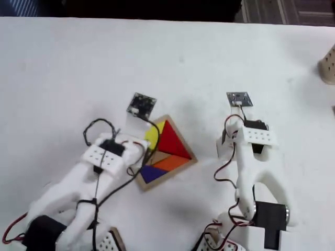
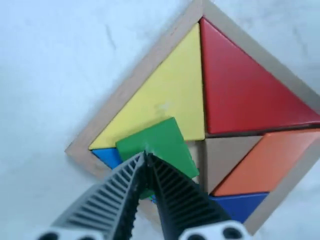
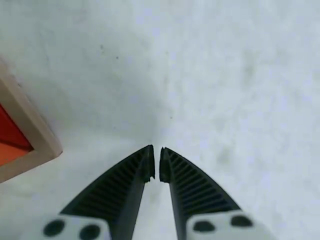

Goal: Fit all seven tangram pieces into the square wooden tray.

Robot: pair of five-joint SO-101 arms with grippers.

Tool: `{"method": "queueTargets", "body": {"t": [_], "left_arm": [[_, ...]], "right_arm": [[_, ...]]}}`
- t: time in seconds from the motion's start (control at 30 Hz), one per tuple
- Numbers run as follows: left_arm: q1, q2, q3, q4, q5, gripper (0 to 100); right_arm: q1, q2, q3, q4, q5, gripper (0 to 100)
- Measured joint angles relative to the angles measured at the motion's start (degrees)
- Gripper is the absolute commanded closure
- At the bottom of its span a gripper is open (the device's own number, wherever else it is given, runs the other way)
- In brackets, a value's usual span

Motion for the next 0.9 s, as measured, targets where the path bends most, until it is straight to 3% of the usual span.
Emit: {"method": "queueTargets", "body": {"t": [0.17,0.6,0.9], "left_arm": [[4.1,0.3,-0.1,0.4,-1.1,98],[5.0,1.4,0.1,2.0,-3.3,98],[5.0,-7.9,0.3,3.1,-3.3,98]], "right_arm": [[0.0,0.0,0.0,0.0,0.0,97.7],[0.0,0.0,0.0,0.0,0.0,97.7],[0.0,0.0,0.0,0.0,0.0,97.7]]}}
